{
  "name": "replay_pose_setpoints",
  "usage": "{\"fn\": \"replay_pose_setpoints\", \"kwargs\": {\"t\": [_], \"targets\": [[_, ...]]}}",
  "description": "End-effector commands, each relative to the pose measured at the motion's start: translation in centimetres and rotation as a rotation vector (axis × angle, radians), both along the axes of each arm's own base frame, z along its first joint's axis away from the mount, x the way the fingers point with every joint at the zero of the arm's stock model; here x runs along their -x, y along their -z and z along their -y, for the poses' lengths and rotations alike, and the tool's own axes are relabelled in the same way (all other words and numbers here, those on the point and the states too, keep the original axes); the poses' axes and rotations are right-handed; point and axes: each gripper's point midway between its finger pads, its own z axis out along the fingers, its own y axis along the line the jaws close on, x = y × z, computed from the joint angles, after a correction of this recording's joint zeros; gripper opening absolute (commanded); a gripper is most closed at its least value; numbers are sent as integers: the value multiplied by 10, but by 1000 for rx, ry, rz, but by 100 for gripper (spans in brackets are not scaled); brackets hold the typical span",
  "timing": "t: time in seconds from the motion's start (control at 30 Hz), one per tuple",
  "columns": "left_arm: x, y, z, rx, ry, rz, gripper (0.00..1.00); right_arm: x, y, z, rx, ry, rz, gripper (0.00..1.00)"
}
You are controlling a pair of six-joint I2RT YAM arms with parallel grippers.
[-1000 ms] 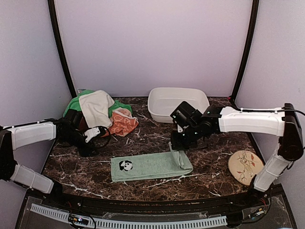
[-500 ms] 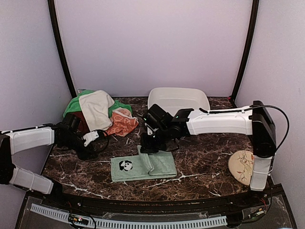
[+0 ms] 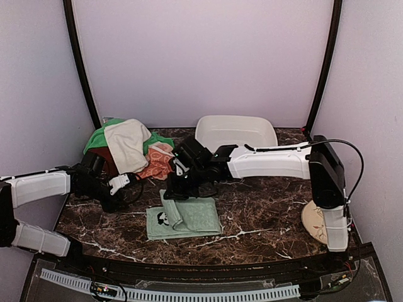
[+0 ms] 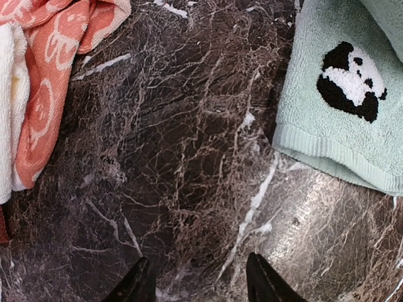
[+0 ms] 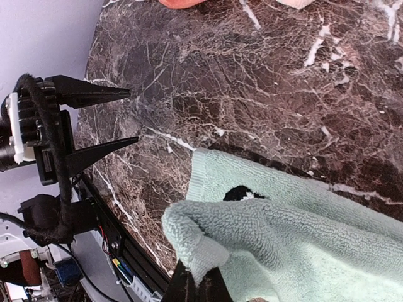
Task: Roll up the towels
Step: Fold the towel at the center of the board, then smooth out the towel at the center of the board.
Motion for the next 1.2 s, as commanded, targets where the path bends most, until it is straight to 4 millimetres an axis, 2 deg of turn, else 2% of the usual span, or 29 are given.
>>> {"fn": "replay_pose_setpoints", "kwargs": {"t": [0.0,0.17,0.3,0.37,0.43,0.47,0.6,0.77,0.93,1.07,1.13,1.17], "targets": [[4,1,-4,-11,8,11,52,3,7,-23,-52,-22,-25,0],[3,-2,-4,-17,8,18,52,5,37,-37,-39,-38,-75,0],[1,-5,-6,-23,10,36,53,7,48,-44,-47,-47,-101,2],[0,-5,-6,-28,11,41,52,7,44,-50,-78,-52,-102,12],[0,-6,-6,-29,11,43,52,8,38,-54,-109,-61,-103,31],[0,-7,-6,-27,11,41,52,9,37,-55,-119,-66,-106,36],[-3,-12,-4,-17,14,45,52,11,26,-55,-168,-67,-120,47],[-4,-15,-2,-9,18,36,52,3,5,-36,-213,-37,-96,52],[-7,-31,9,52,28,35,52,-2,-8,-6,-248,-5,-78,57],[-8,-44,26,118,52,14,52,-4,7,23,-221,28,-87,57],[-7,-47,39,134,77,8,52,-4,25,38,-192,47,-107,55],[-7,-48,46,135,92,9,52,-5,40,49,-159,61,-123,54]]}}
